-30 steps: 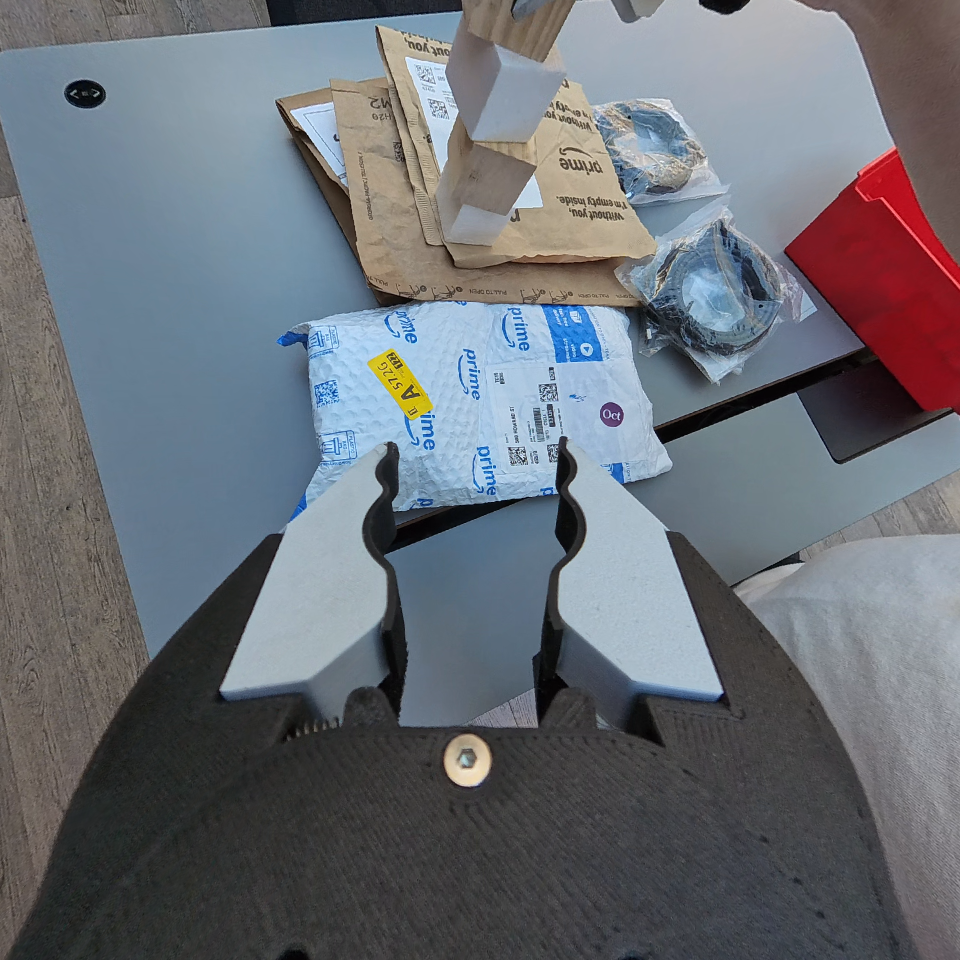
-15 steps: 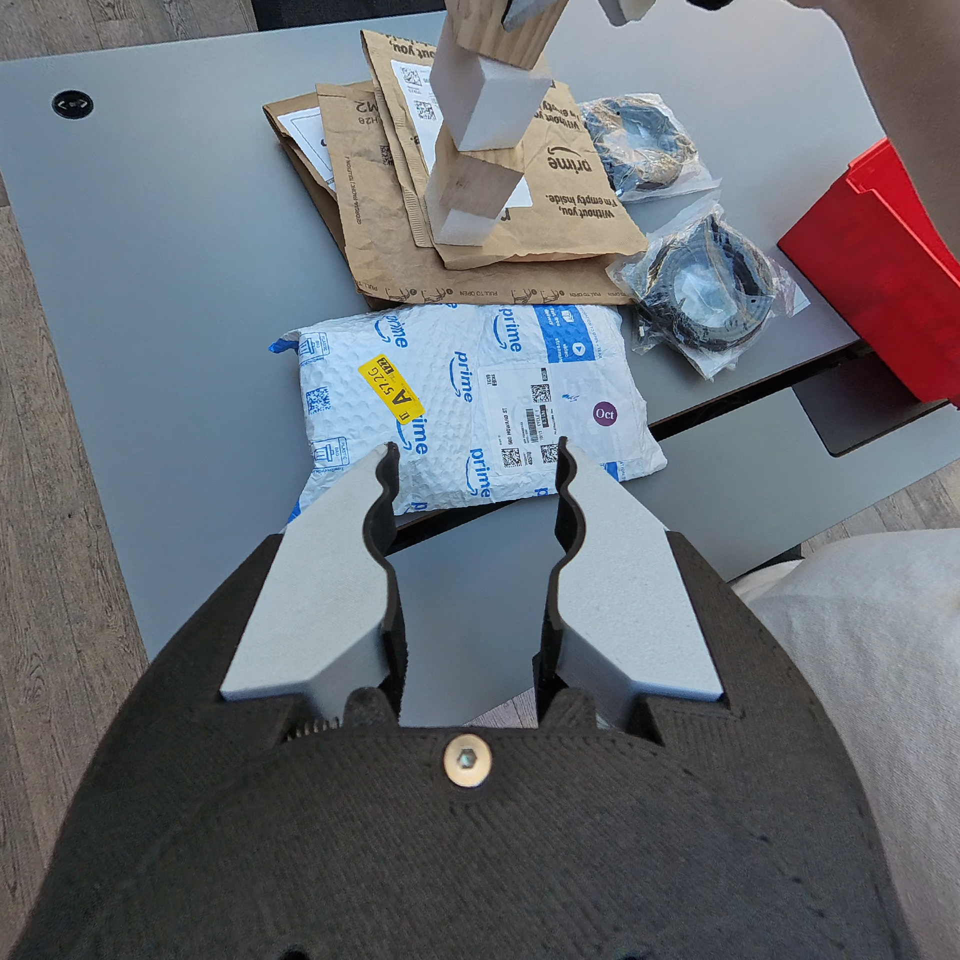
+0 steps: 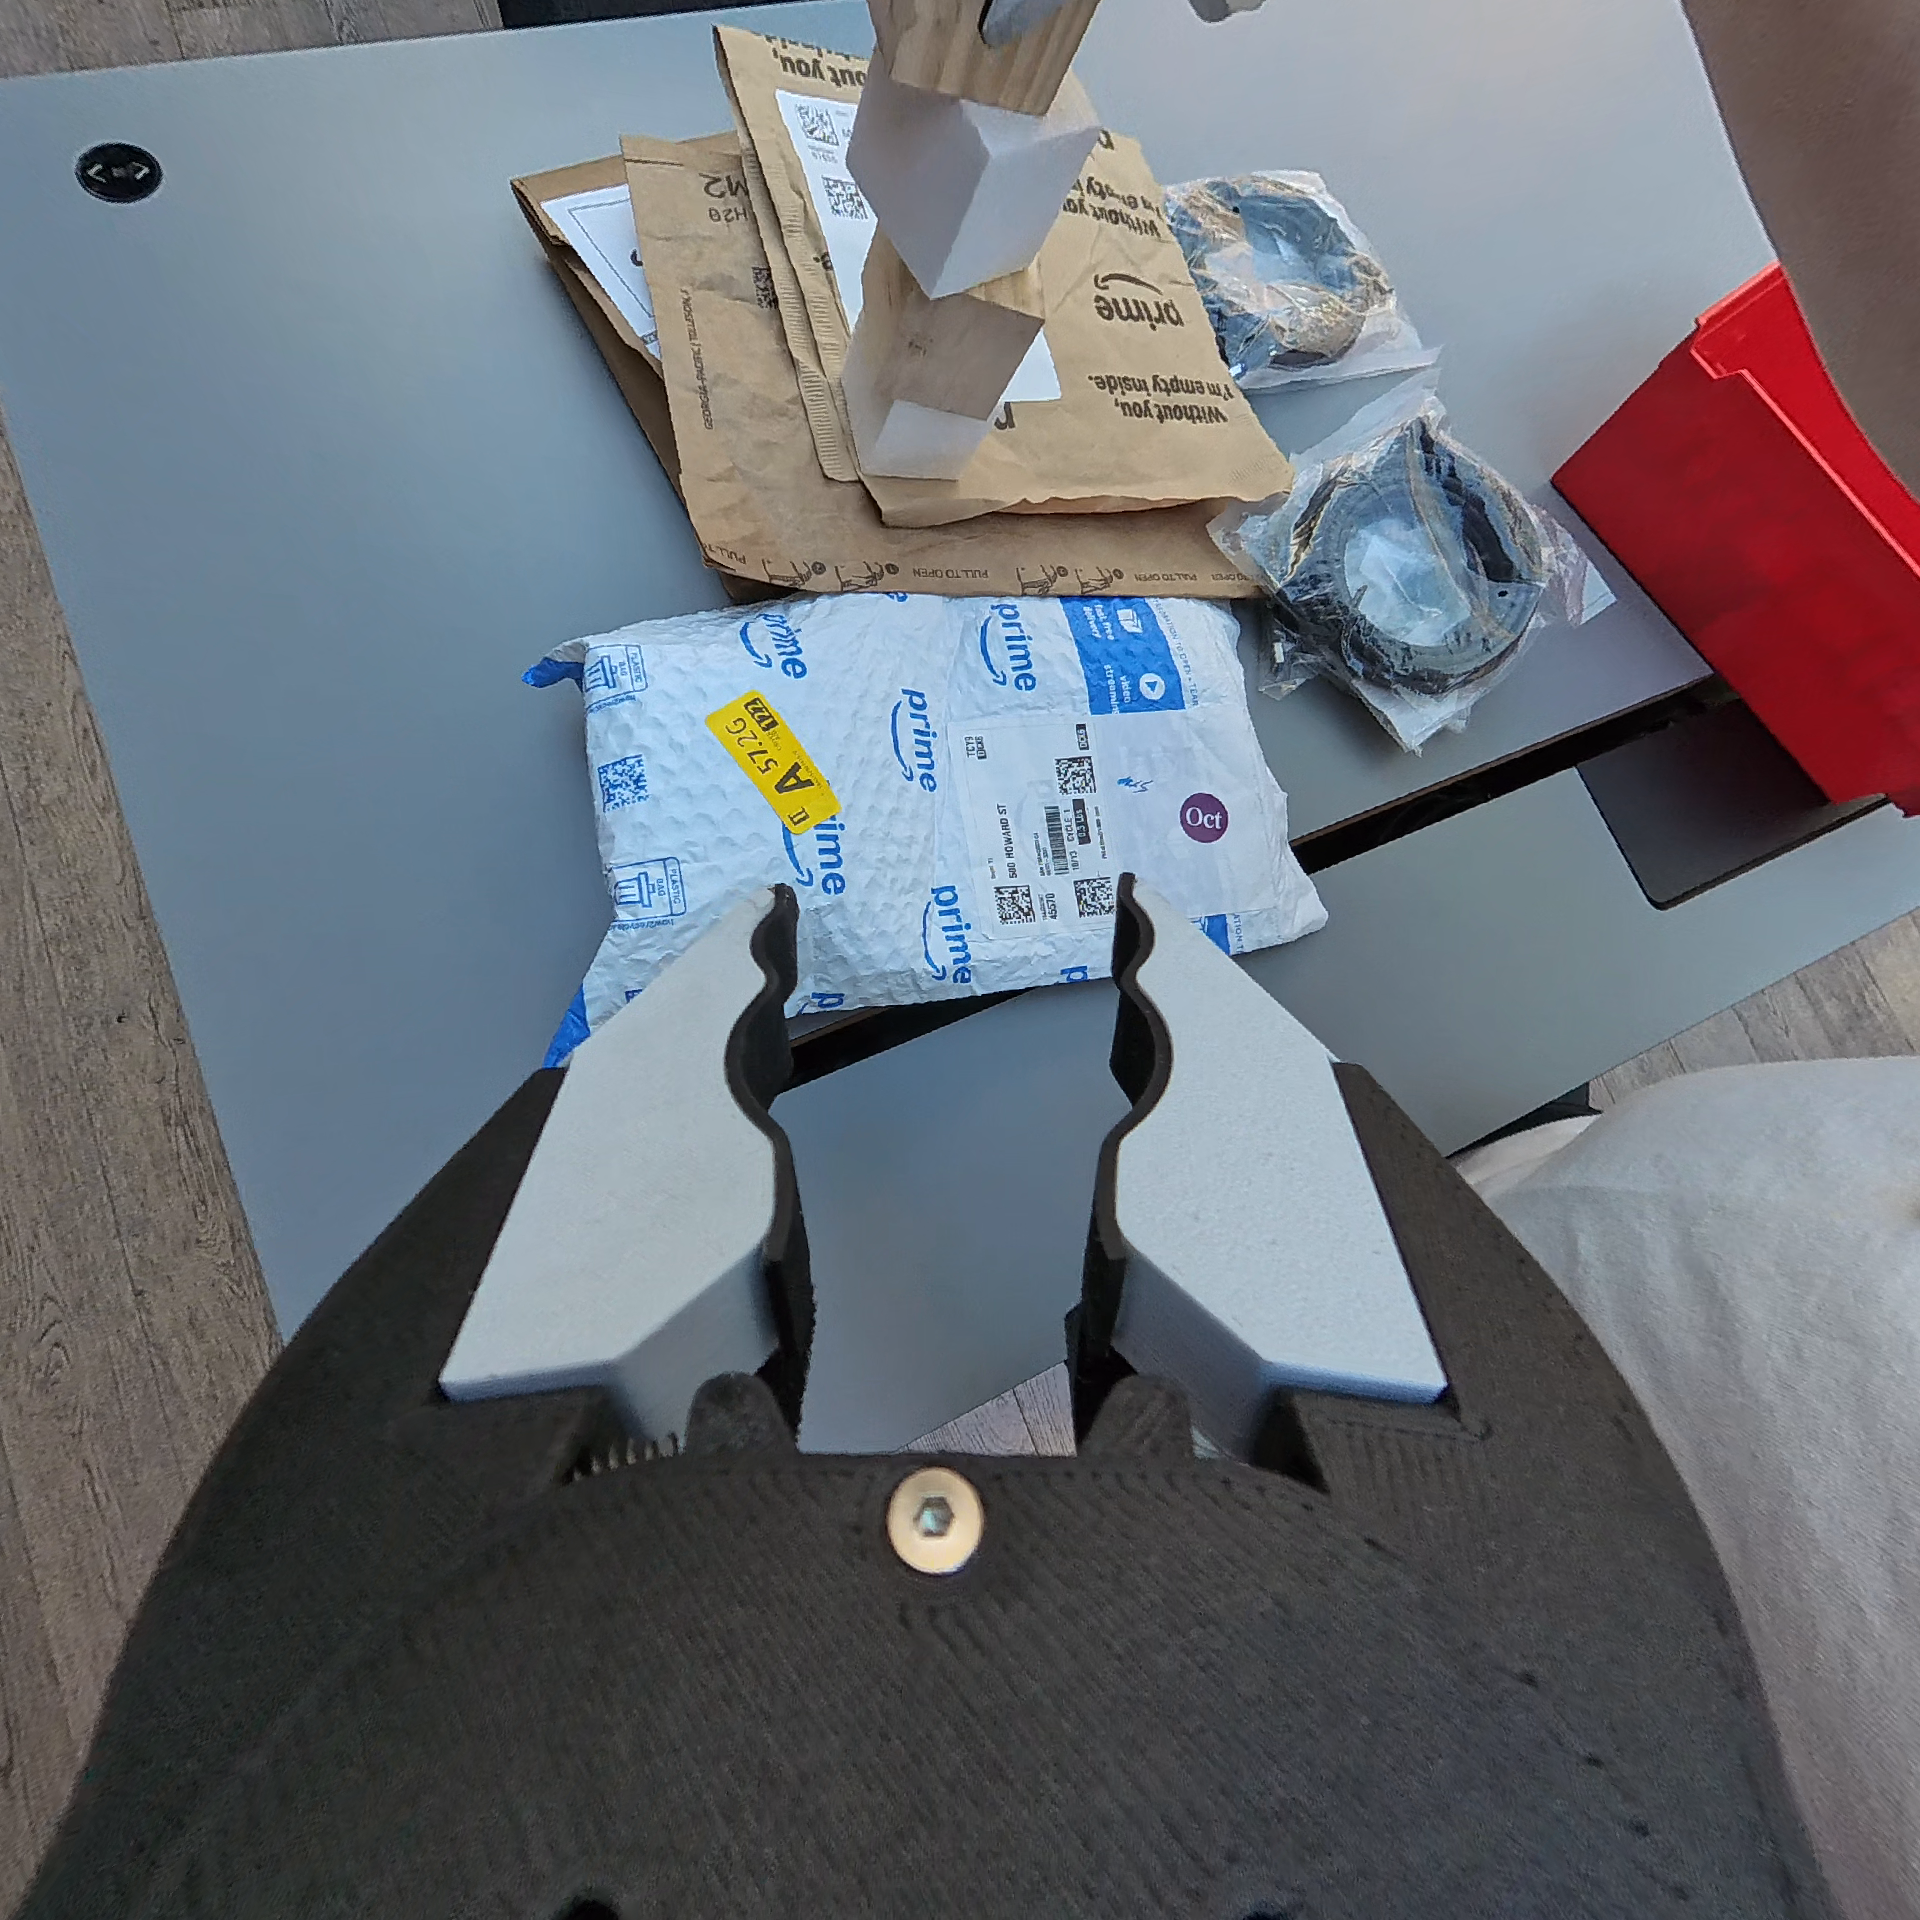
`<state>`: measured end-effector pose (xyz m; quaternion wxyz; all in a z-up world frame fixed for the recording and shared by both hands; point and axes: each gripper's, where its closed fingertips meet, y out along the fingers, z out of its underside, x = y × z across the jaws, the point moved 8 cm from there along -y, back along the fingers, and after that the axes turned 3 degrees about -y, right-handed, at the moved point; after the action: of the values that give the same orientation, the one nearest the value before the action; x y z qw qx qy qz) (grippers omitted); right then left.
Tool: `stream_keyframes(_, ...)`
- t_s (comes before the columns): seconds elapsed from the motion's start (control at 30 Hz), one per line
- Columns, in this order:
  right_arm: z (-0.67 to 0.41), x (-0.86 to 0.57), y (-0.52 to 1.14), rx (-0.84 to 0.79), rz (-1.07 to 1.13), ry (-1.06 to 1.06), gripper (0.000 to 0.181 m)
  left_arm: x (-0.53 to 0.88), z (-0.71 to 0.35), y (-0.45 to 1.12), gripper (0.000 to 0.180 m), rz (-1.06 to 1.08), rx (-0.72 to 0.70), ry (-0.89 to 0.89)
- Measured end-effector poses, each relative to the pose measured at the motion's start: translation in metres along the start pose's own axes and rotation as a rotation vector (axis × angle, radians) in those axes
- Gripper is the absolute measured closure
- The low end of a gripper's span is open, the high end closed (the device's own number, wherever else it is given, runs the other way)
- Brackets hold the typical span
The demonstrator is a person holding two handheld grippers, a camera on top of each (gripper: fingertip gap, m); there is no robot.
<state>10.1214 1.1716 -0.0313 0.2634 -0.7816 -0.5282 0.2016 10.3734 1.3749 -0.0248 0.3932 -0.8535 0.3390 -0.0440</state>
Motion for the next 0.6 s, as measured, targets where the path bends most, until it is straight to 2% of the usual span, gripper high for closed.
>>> stream_keyframes(0.53, 0.007, 0.0037, -0.0062, -0.018, 0.017, 0.002, 0.107, -0.0027, -0.0004, 0.0034, 0.12, 0.006, 0.009, 0.001)
stream_keyframes(0.57, 0.0083, 0.0041, -0.0078, -0.024, 0.02, 0.003, 0.108, -0.0027, -0.0003, 0.0036, 0.12, 0.006, 0.01, 0.002)
stream_keyframes(0.6, 0.0091, 0.0054, -0.008, -0.036, 0.018, -0.002, 0.118, -0.0027, -0.0001, 0.0036, 0.12, 0.006, 0.01, 0.001)
